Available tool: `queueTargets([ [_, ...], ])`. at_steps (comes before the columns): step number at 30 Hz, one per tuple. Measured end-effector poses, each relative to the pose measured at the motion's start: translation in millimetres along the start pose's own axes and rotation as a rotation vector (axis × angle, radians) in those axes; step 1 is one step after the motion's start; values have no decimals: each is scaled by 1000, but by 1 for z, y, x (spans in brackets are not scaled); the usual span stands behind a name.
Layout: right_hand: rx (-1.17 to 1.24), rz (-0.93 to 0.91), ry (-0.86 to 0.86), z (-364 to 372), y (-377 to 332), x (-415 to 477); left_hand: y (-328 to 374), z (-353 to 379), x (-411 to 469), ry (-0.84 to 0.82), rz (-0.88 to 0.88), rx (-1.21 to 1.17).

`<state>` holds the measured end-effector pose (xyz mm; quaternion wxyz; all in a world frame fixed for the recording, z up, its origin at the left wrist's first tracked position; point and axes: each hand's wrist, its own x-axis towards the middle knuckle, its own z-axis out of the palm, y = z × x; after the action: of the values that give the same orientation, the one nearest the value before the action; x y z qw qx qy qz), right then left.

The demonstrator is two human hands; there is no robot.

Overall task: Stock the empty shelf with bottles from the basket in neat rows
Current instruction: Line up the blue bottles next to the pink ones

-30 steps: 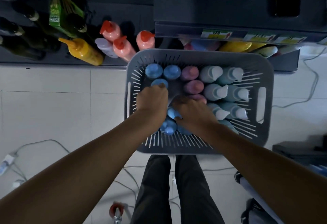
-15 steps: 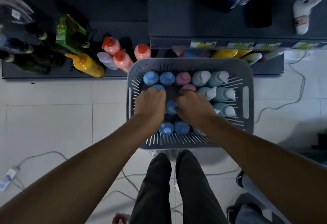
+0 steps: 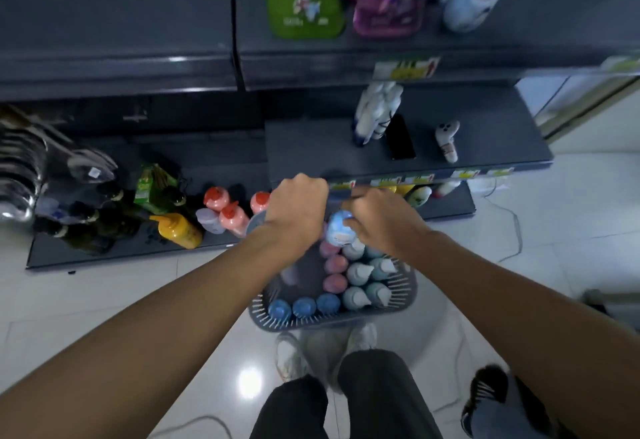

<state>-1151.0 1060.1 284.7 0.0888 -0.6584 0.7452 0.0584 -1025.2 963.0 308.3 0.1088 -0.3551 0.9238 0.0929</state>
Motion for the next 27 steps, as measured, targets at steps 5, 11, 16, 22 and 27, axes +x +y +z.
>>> queueTargets([
  [5, 18, 57, 70, -66, 22, -27, 16, -64, -10, 97, 94, -28],
  [11, 66, 144, 128, -140, 55, -57, 39, -132, -17, 175, 201, -39],
  [16, 74, 180, 220, -193, 87, -76, 67, -183, -10, 251, 282, -23],
  [22, 48, 180, 279, -231, 136, -85, 105, -229, 10, 318, 373, -69],
  [27, 103, 162, 266, -259, 184, -82, 138, -255, 35, 333, 429, -100],
])
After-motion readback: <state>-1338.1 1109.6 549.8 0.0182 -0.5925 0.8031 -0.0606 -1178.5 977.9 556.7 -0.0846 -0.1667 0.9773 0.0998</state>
